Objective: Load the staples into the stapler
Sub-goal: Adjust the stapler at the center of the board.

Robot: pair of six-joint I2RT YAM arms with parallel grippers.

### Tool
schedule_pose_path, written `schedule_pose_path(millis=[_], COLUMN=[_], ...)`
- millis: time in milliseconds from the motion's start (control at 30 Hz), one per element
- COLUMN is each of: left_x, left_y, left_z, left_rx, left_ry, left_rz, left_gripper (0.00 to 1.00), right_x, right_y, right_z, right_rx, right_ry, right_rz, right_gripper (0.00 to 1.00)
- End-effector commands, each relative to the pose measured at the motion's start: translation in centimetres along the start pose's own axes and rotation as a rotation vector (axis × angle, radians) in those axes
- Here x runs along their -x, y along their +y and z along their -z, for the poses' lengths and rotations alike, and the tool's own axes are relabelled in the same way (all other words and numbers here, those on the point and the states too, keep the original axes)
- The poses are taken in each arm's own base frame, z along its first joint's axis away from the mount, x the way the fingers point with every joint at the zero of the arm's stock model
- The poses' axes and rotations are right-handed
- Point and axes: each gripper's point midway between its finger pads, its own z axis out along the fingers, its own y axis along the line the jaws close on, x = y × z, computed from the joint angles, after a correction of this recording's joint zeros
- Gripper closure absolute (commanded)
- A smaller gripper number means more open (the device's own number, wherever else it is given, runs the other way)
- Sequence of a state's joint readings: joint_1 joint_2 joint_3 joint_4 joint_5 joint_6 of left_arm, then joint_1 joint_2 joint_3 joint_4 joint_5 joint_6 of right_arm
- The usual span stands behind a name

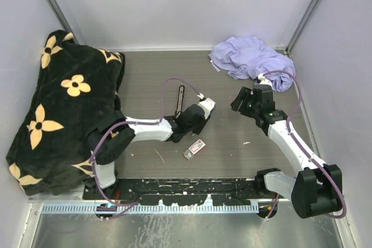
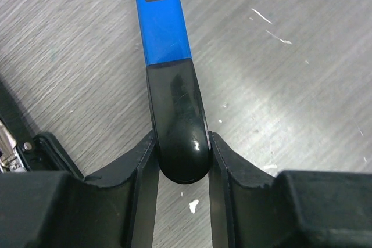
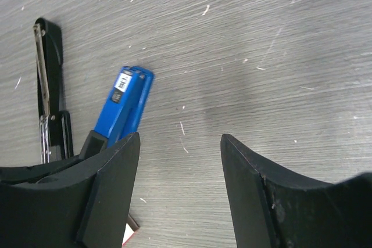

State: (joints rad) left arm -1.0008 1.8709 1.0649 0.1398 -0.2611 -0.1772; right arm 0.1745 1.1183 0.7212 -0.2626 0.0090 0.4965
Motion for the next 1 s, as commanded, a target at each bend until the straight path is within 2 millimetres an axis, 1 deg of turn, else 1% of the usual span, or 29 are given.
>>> schedule_pose_path(millis=[0,67,133,167,200,267,333,433,467,533,600,633,767,800,867,900,933,967], left_x=[1.4,1.1,1.6,1.7,1.8,2.0,2.3,3.6,4.3,5.6,7.4,7.6,7.4,7.0,6.1,5.4,5.3,4.6], left_y=[-1.7,-1.4,-0.7,-0.4,0.1,0.9,1.0,0.6,0.6,1.1,2.2,3.1,6.5,7.4,8.8,9.4,9.7,10.1], left_z=[1.2,1.2,1.4,1.4,1.3,1.1,1.4,3.0,3.9,5.8,8.2,8.8,10.9,11.2,11.6,11.8,12.1,12.0], left_rx=[-0.203,-0.245,-0.277,-0.282,-0.277,-0.266,-0.283,-0.311,-0.321,-0.330,-0.328,-0.316,-0.302,-0.287,-0.249,-0.227,-0.215,-0.204], left_ry=[-0.050,-0.049,-0.077,-0.087,-0.091,-0.094,-0.104,-0.155,-0.183,-0.243,-0.315,-0.330,-0.368,-0.369,-0.354,-0.334,-0.332,-0.313], left_rz=[-0.170,-0.180,-0.178,-0.180,-0.185,-0.189,-0.186,-0.162,-0.141,-0.086,-0.013,0.025,0.178,0.212,0.255,0.269,0.278,0.289], left_gripper=[0.66,0.61,0.50,0.40,0.33,0.25,0.22,0.20,0.20,0.19,0.17,0.17,0.18,0.18,0.18,0.18,0.18,0.18], right_x=[0.4,0.1,-0.1,-0.2,-0.3,-0.3,-0.3,-0.3,-0.5,-0.8,-1.4,-1.6,-2.3,-2.2,-2.1,-2.0,-2.0,-2.1], right_y=[2.4,3.2,3.7,3.9,4.2,4.6,4.8,5.5,5.9,6.3,6.9,7.3,10.0,10.7,11.1,10.8,10.6,10.6], right_z=[1.2,1.5,1.7,1.7,1.8,2.0,2.0,2.1,2.1,1.8,1.3,1.2,0.8,0.6,-0.3,-1.1,-1.8,-2.2], right_rx=[0.155,0.212,0.252,0.272,0.291,0.311,0.321,0.371,0.393,0.403,0.392,0.390,0.429,0.447,0.434,0.388,0.361,0.353], right_ry=[-0.003,-0.002,-0.002,0.002,0.007,0.014,0.012,0.010,0.020,0.043,0.073,0.082,0.076,0.065,0.070,0.096,0.115,0.142], right_rz=[0.107,0.151,0.182,0.196,0.208,0.215,0.222,0.257,0.262,0.256,0.274,0.298,0.455,0.493,0.550,0.571,0.574,0.576], right_gripper=[0.37,0.36,0.36,0.36,0.36,0.36,0.36,0.36,0.36,0.36,0.36,0.36,0.37,0.37,0.37,0.37,0.37,0.37])
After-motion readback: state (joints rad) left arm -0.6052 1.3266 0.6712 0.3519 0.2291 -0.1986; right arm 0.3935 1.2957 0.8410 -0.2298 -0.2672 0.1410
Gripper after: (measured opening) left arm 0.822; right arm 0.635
